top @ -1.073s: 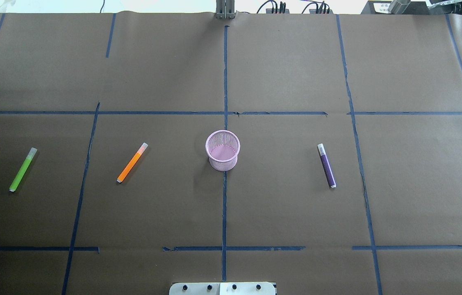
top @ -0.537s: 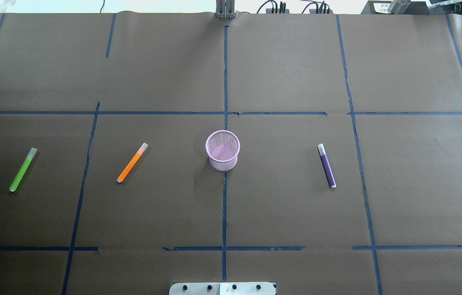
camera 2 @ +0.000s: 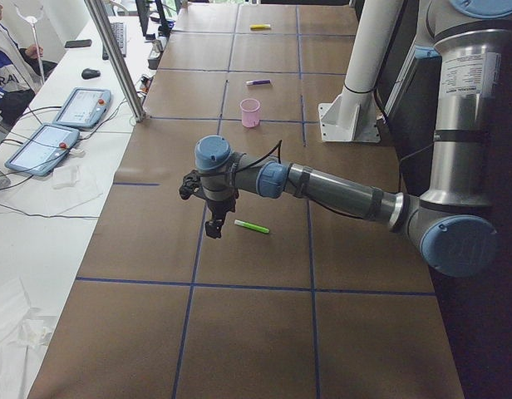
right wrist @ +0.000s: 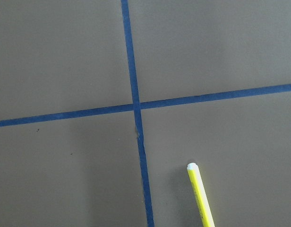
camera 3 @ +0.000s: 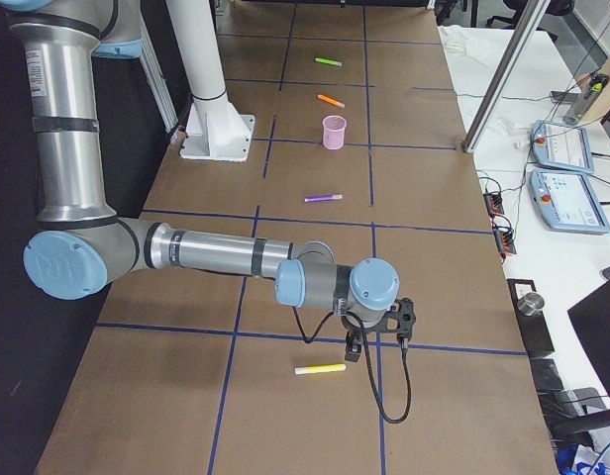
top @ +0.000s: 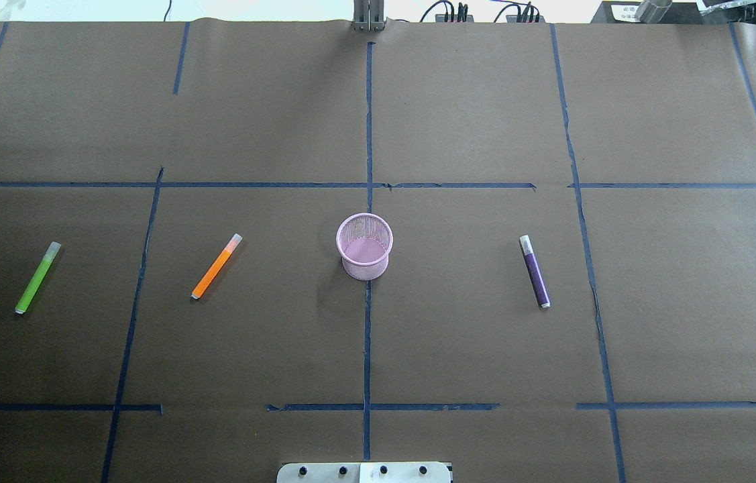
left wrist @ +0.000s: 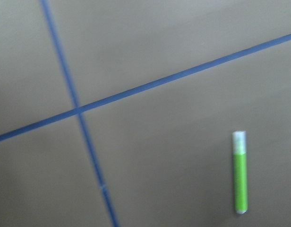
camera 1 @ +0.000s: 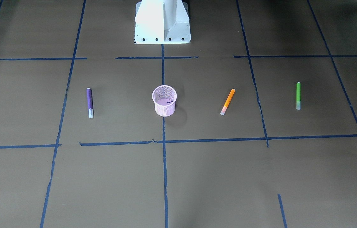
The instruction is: Collect pens into pen holder
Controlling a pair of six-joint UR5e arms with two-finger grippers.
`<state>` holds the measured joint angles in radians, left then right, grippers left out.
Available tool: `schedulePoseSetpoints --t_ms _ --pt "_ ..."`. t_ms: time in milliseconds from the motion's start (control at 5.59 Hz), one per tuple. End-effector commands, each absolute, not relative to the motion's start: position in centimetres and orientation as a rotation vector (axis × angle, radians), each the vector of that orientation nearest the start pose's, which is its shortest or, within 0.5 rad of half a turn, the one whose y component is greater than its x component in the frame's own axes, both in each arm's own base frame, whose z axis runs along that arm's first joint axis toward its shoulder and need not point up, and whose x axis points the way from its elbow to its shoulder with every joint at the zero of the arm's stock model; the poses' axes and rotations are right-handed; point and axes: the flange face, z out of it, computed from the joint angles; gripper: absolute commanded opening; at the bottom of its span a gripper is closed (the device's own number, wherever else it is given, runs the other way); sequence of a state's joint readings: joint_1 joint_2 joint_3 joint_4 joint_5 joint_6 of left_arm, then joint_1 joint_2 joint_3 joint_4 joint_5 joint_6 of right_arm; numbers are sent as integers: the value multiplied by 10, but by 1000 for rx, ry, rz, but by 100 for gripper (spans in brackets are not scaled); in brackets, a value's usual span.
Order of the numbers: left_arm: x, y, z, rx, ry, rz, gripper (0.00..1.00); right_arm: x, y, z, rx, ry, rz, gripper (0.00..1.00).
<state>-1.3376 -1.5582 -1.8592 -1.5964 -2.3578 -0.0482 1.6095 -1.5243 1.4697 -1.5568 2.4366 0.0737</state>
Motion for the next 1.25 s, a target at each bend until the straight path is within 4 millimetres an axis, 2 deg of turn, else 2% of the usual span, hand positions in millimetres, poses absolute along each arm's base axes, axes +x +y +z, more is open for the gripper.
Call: schedulePoseSetpoints --t_ms 0,179,358,537,716,894,1073 --pt "128 -498 493 96 849 212 100 73 -520 655 -21 -868 102 100" --pt "180 -509 485 91 831 288 100 67 -544 633 9 -858 75 100" --pt "194 -513 485 82 817 286 100 65 -544 633 6 -867 74 100" --pt "191 -505 505 99 740 266 100 64 -539 641 -3 -866 71 100" --pt "192 -486 533 113 750 215 100 62 -538 642 -10 -866 78 100" --pt "215 -478 565 111 787 173 100 61 -536 645 -15 -865 76 100" --pt "231 -478 598 147 776 142 100 61 -534 647 -19 -865 78 100"
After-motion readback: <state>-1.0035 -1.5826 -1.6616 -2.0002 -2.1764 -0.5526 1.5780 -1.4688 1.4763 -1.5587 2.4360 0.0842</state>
